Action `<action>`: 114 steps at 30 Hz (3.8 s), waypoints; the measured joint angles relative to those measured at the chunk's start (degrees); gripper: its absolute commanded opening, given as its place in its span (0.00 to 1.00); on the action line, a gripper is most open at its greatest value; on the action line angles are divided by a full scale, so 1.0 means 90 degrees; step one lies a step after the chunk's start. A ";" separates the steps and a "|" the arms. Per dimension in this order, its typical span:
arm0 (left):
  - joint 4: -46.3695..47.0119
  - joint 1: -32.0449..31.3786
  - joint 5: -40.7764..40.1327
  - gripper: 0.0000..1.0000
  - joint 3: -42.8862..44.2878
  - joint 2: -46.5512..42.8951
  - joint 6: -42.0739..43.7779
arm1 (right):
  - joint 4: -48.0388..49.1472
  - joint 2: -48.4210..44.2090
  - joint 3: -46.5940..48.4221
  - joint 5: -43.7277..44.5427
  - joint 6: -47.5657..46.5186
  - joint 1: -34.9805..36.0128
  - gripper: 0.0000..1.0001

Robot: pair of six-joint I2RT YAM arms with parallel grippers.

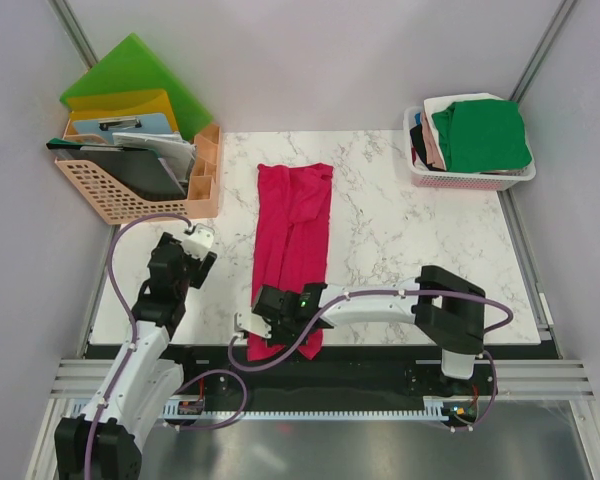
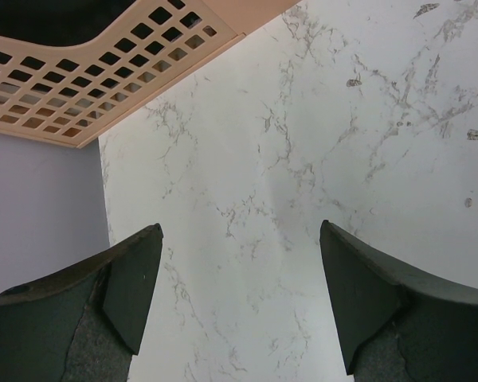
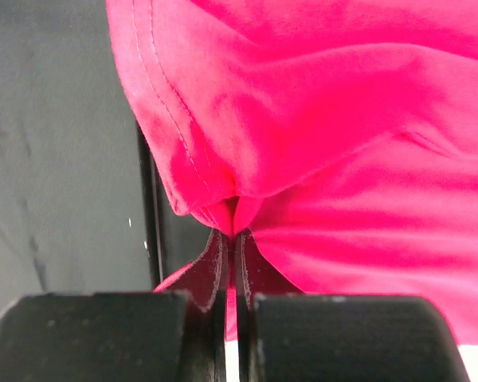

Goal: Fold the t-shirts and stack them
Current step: Grab the bottom of the folded rectangular tshirt with right arm, then fold the folded rectangular tshirt in 1/3 of the way

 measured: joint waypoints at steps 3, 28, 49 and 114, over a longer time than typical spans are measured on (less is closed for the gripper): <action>0.0032 0.0000 0.0007 0.87 -0.0029 -0.0002 -0.0002 | -0.0420 -0.0066 0.0350 -0.0070 -0.0141 -0.0109 0.00; -0.0012 0.0000 0.0051 0.87 -0.0335 -0.0277 -0.0002 | -0.0733 -0.0007 0.2052 0.0063 -0.0831 -0.1807 0.00; -0.0085 0.0000 0.0177 0.87 -0.0583 -0.0403 0.0000 | -0.0622 0.0942 0.2871 0.0039 -0.1081 -0.2922 0.00; -0.0170 0.0000 0.0508 0.86 -0.0597 -0.0194 -0.0002 | -0.0187 0.1889 0.3058 -0.0007 -0.0046 -0.3325 0.00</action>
